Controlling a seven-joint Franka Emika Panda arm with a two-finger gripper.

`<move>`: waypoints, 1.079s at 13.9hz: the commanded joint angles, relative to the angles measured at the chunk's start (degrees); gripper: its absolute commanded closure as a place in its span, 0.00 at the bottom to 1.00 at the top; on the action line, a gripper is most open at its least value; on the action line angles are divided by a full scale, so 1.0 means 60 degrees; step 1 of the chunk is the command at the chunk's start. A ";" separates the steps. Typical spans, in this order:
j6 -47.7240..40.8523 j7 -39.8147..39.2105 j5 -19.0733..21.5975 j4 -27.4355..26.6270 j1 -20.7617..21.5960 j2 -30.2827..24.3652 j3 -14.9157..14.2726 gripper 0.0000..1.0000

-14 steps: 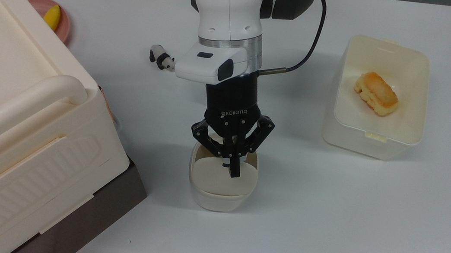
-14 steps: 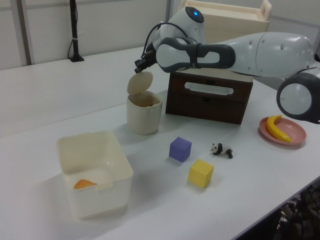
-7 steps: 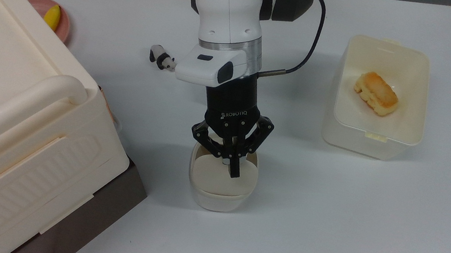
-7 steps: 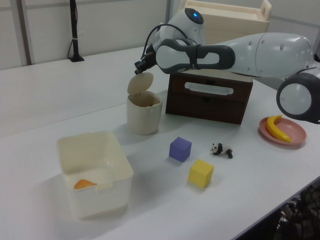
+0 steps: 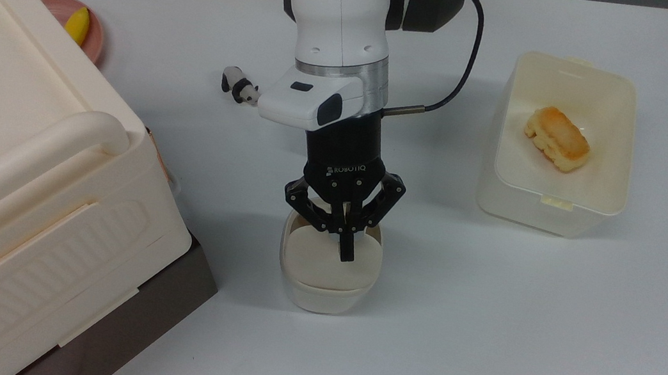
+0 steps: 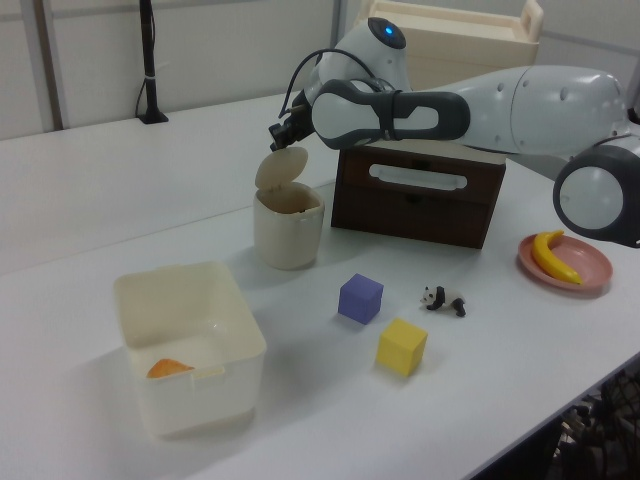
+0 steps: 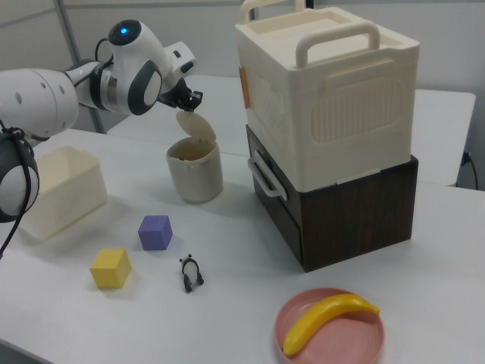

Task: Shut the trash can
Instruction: 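Push the lid forward and down over the can opening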

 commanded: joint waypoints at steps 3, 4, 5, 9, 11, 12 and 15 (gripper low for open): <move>-0.0709 0.0905 -0.0229 -0.0347 0.0061 -0.0523 -0.0049 1.00; -0.0885 0.0993 -0.0302 -0.0376 0.0061 -0.0567 -0.0049 1.00; -0.0988 0.1023 -0.0332 -0.0405 0.0061 -0.0596 -0.0049 1.00; -0.1136 0.1331 -0.0419 -0.0537 0.0046 -0.0655 -0.0064 1.00; -0.1238 0.1433 -0.0449 -0.0581 0.0046 -0.0670 -0.0064 1.00; -0.1267 0.1434 -0.0449 -0.0610 0.0046 -0.0670 -0.0064 1.00; -0.1574 0.1434 -0.0449 -0.0640 0.0046 -0.0684 -0.0079 1.00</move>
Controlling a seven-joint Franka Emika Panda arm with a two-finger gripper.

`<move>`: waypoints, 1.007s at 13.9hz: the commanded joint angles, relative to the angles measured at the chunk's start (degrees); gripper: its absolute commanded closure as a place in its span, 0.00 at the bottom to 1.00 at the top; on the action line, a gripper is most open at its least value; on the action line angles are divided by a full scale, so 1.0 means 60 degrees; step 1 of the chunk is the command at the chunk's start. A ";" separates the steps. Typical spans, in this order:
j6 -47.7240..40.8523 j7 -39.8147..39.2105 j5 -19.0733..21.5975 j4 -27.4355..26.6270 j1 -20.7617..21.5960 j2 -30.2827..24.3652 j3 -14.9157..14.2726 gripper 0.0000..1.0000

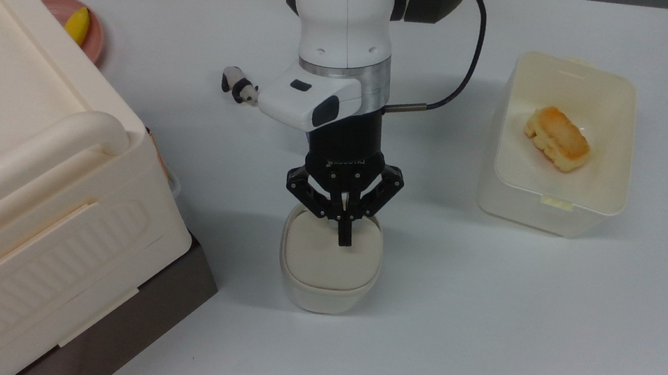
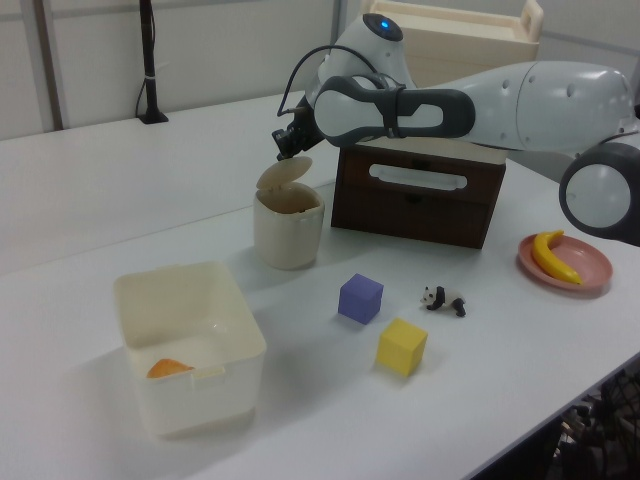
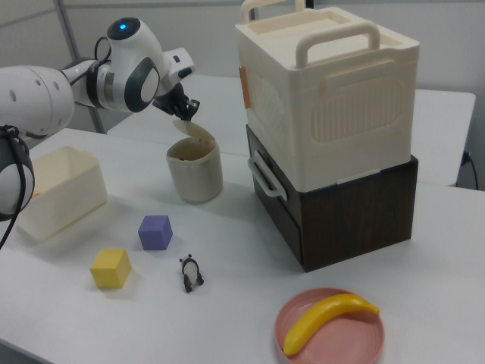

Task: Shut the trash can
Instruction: 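Push the lid forward and down over the can opening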

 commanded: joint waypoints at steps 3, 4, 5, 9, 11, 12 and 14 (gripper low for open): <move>-0.0674 0.0367 -0.0201 -0.0609 0.0047 -0.0553 -0.0078 1.00; -0.0689 0.0600 -0.0230 -0.0653 0.0047 -0.0582 -0.0078 1.00; -0.0703 0.0704 -0.0289 -0.0668 0.0047 -0.0611 -0.0078 1.00; -0.0894 0.0734 -0.0319 -0.0843 0.0018 -0.0641 -0.0078 1.00; -0.0952 0.0908 -0.0333 -0.0917 0.0003 -0.0655 -0.0078 1.00; -0.0981 0.0982 -0.0333 -0.0931 0.0003 -0.0641 -0.0078 1.00; -0.1142 0.0998 -0.0333 -0.0990 0.0003 -0.0641 -0.0078 1.00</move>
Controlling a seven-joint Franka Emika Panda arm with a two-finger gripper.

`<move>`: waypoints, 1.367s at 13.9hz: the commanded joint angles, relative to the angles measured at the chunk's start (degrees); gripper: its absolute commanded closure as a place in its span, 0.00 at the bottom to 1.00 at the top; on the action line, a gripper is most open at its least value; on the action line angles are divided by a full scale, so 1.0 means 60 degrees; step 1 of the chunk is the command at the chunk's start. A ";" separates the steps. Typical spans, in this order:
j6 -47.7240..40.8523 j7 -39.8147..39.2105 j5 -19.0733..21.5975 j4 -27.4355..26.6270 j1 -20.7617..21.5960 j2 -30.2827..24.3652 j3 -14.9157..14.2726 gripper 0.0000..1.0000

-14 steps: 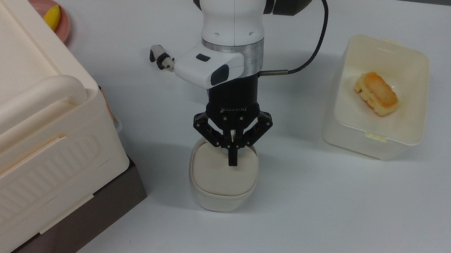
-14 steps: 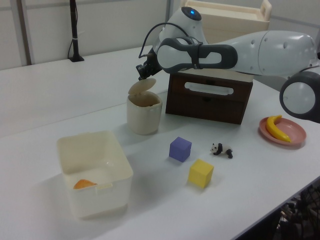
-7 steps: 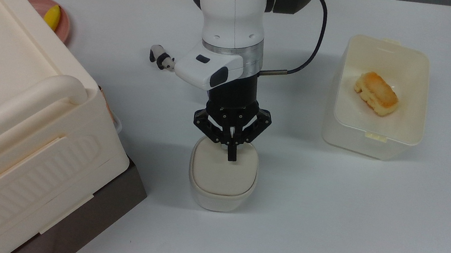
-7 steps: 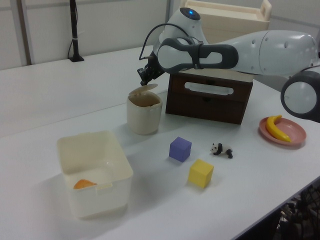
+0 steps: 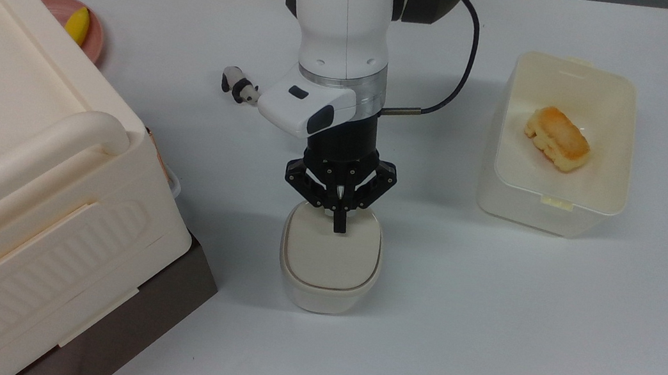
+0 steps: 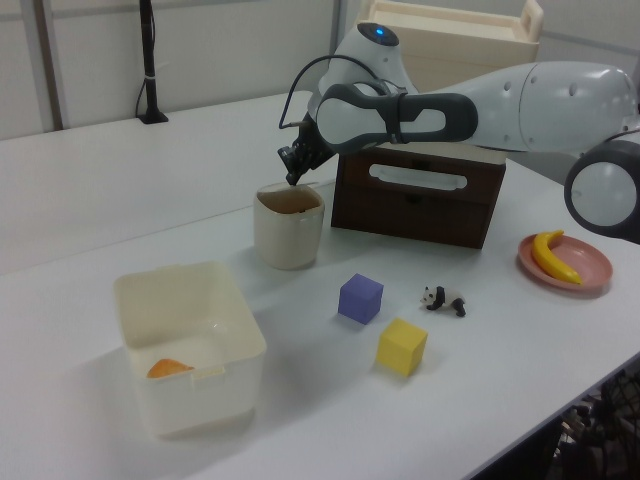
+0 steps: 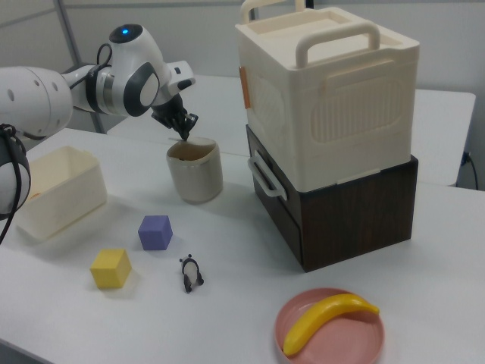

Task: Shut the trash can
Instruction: 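Push the lid forward and down over the can opening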

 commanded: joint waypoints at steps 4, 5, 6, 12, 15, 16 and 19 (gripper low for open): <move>-0.0548 0.0465 -0.0189 -0.0516 0.0025 -0.0461 -0.0073 1.00; -0.0592 0.0465 -0.0189 -0.0589 0.0040 -0.0461 -0.0073 1.00; -0.0592 0.0465 -0.0189 -0.0604 0.0040 -0.0461 -0.0073 1.00; -0.0607 0.0465 -0.0335 -0.0809 0.0040 -0.0475 -0.0073 1.00; -0.0607 0.0465 -0.0350 -0.0853 0.0054 -0.0475 -0.0073 1.00; -0.0621 0.0465 -0.0350 -0.0853 0.0055 -0.0461 -0.0073 1.00; -0.0607 0.0450 -0.0379 -0.0999 0.0069 -0.0446 -0.0073 1.00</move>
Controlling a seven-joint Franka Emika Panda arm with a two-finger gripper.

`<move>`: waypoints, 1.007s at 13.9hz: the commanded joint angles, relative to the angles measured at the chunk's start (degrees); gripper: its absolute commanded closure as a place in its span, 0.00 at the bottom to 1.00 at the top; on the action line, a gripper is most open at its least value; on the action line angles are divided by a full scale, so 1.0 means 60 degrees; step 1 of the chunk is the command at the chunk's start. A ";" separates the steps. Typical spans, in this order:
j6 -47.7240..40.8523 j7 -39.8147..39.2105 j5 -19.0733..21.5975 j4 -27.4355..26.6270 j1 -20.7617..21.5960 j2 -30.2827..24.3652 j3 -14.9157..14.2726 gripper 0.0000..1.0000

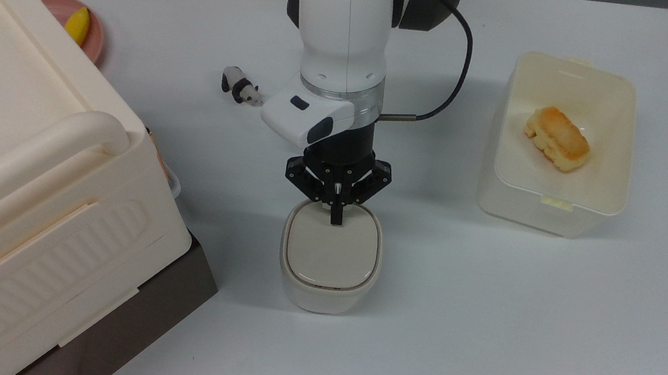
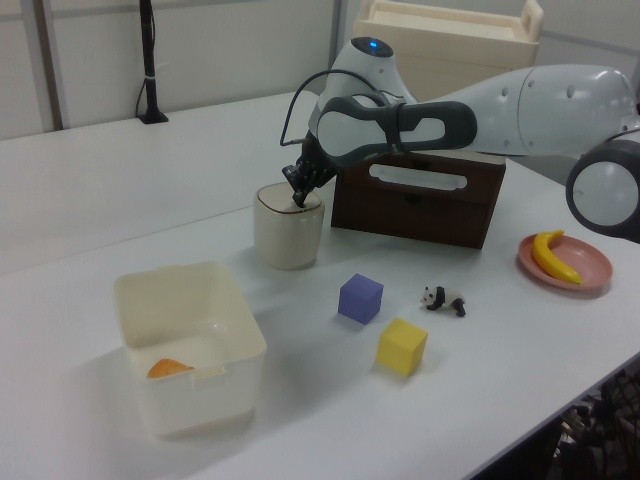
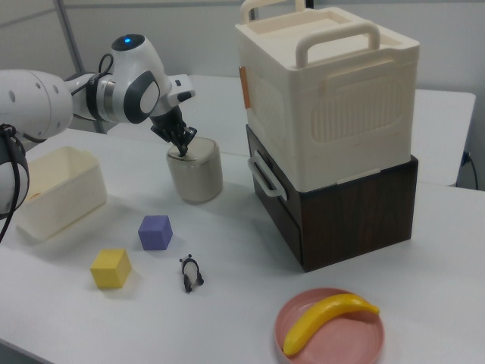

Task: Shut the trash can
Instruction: 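Push the lid forward and down over the can opening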

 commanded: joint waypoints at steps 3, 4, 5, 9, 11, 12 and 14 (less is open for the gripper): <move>-0.0179 0.0257 -0.0310 -0.0683 0.0072 -0.0333 -0.0067 1.00; -0.0179 0.0257 -0.0310 -0.0684 0.0072 -0.0333 -0.0067 1.00; -0.0179 0.0257 -0.0310 -0.0684 0.0072 -0.0333 -0.0067 1.00; -0.0194 0.0286 -0.0222 -0.0509 0.0072 -0.0391 -0.0067 1.00; -0.0209 0.0286 -0.0105 -0.0231 0.0028 -0.0508 -0.0053 1.00; -0.0209 0.0301 -0.0090 -0.0157 0.0028 -0.0567 -0.0053 1.00; -0.0223 0.0431 -0.0017 0.0077 -0.0030 -0.0640 -0.0038 1.00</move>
